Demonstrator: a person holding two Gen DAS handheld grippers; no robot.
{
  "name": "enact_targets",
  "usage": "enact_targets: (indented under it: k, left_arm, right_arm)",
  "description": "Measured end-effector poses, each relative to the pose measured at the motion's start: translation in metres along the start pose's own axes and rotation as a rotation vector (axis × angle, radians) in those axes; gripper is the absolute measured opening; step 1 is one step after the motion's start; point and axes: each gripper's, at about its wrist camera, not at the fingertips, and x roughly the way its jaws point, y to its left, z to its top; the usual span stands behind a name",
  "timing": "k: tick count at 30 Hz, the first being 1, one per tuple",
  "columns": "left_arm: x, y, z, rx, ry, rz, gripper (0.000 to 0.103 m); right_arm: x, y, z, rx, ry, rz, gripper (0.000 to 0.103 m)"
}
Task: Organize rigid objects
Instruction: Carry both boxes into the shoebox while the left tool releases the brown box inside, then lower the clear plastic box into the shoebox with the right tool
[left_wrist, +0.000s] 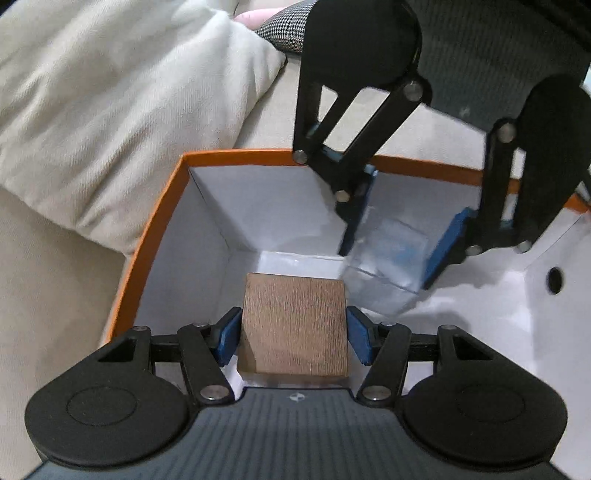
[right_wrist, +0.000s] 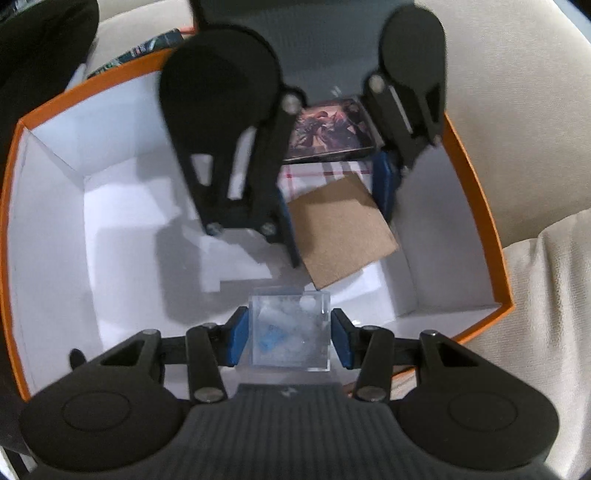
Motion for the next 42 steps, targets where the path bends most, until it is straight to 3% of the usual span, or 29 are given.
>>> enact_targets:
  k: [6,9,12,14,16,21,25,31,37,40,42]
  left_arm:
    - [0.005,-0.001,-0.001,0.002,-0.012,0.057,0.072]
    - [0.000,-0.003,-0.002,-0.057,0.020,0.101,0.081]
    - [-0.005,-0.003,0.001,-0.127,0.046,0.163,0.082]
    - [-0.010,0.000,-0.002,-0.220,0.070,0.156,0.081]
    - [-0.012,0.006,-0.005,-0.331,0.073,0.111,0.061]
    - [-0.005,0.018,-0.007,-0.471,0.048,0.038,0.033]
    - [0.003,0.023,-0.005,-0.549,0.064,0.038,0.027]
    - [0.006,0.043,-0.016,-0.702,0.075,0.017,0.026]
    - [-0.018,0.041,-0.025,-0.610,0.136,-0.020,0.027]
    - [-0.021,0.028,-0.022,-0.510,0.220,-0.007,0.027]
    - [-0.018,0.011,-0.018,-0.390,0.292,0.037,0.031]
  right_arm:
    - [0.003,-0.006,0.000,0.017,0.001,0.018,0.049]
    - [0.003,-0.006,0.001,0.030,-0.001,0.008,0.049]
    - [0.001,-0.007,-0.001,0.055,-0.013,0.008,0.049]
    - [-0.002,-0.008,-0.002,0.069,-0.023,0.015,0.049]
    - [-0.005,-0.008,-0.003,0.082,-0.028,0.016,0.049]
    - [-0.005,-0.004,-0.002,0.097,-0.028,0.006,0.049]
    - [-0.005,-0.004,0.000,0.118,-0.034,-0.025,0.049]
    - [-0.001,-0.013,0.005,0.143,-0.049,-0.065,0.049]
    - [0.004,-0.017,0.007,0.108,-0.026,-0.095,0.049]
    - [0.001,-0.014,0.007,0.113,-0.027,-0.087,0.049]
    - [-0.002,-0.010,0.007,0.116,-0.030,-0.068,0.049]
